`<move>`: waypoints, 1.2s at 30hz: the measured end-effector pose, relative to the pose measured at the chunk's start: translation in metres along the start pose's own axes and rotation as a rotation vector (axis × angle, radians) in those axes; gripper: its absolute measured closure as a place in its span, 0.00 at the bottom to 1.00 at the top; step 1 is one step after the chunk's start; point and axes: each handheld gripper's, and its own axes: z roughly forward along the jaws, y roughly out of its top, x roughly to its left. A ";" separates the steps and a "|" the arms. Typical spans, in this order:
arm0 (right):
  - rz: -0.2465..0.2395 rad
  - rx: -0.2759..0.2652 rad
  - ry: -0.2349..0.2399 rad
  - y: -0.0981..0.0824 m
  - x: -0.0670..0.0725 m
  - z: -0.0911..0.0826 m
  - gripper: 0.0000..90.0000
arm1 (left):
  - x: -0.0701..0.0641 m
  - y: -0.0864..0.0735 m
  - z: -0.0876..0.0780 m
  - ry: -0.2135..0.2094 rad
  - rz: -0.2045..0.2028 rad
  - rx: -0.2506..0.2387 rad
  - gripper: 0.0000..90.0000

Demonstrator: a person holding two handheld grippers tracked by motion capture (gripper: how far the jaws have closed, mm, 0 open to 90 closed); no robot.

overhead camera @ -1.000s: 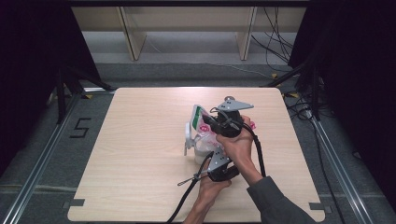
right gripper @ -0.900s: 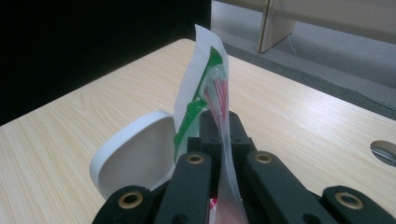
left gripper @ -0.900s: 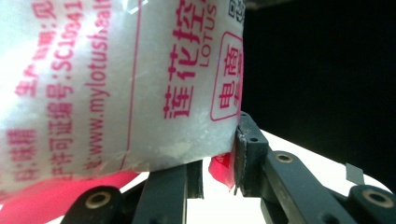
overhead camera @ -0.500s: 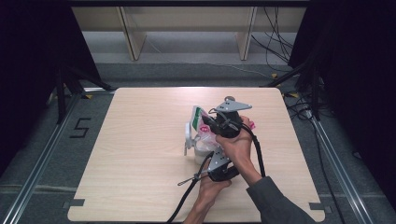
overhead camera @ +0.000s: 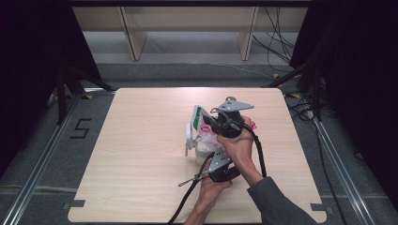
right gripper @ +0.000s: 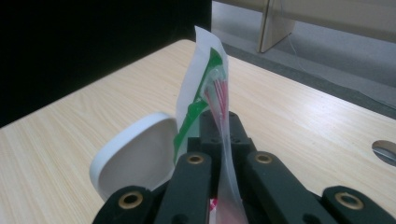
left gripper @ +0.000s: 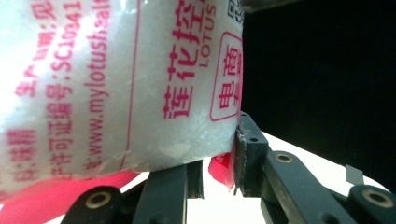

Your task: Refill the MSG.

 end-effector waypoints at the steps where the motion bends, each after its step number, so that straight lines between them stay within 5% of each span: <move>1: -0.013 0.005 -0.002 -0.001 0.002 0.001 1.00 | 0.000 0.000 0.000 0.002 0.002 -0.001 0.84; 35: -0.034 0.034 -0.005 0.002 0.001 0.001 1.00 | -0.003 0.003 0.002 -0.003 0.004 -0.017 0.84; 36: -0.036 0.035 -0.004 0.002 0.001 0.001 1.00 | -0.008 0.002 0.006 -0.019 -0.066 -0.077 0.84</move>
